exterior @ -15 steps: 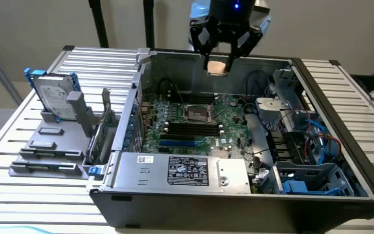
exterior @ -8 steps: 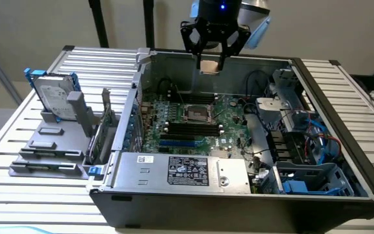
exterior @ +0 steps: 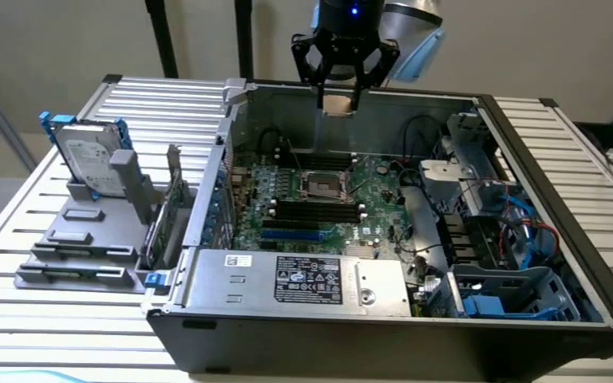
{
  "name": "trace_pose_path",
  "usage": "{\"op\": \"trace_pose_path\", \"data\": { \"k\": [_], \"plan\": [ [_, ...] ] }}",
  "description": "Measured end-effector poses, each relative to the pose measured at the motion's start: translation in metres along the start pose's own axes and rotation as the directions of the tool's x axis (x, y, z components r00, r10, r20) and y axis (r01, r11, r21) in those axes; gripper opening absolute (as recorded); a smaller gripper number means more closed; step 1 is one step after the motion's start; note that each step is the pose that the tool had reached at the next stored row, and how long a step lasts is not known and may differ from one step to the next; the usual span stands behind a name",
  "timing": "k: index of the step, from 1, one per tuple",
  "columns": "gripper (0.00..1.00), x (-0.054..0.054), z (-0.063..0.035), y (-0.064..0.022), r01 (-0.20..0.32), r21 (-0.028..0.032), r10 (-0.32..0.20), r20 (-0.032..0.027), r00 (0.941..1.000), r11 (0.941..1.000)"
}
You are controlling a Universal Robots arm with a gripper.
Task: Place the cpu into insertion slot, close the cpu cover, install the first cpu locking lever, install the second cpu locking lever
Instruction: 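Place the cpu into insertion slot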
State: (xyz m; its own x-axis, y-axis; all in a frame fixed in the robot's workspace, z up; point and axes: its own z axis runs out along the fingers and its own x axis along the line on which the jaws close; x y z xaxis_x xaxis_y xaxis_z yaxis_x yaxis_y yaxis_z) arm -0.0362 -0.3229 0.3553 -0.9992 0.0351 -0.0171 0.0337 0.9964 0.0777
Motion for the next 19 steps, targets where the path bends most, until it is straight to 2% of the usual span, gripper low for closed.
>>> {"op": "trace_pose_path", "data": {
  "k": [4,9,14,19],
  "plan": [
    [0.54,0.000,0.0049,-0.0003,-0.072,0.0016,0.072,0.0037,0.9974,0.9974],
    [0.54,0.000,0.0103,-0.0008,-0.161,0.0025,0.161,0.0099,0.9868,0.9869],
    [0.54,0.000,0.0154,-0.0012,-0.251,0.0026,0.251,0.0169,0.9680,0.9681],
    [0.54,0.000,0.0202,-0.0015,-0.337,0.0020,0.337,0.0241,0.9413,0.9416]
  ]
}}
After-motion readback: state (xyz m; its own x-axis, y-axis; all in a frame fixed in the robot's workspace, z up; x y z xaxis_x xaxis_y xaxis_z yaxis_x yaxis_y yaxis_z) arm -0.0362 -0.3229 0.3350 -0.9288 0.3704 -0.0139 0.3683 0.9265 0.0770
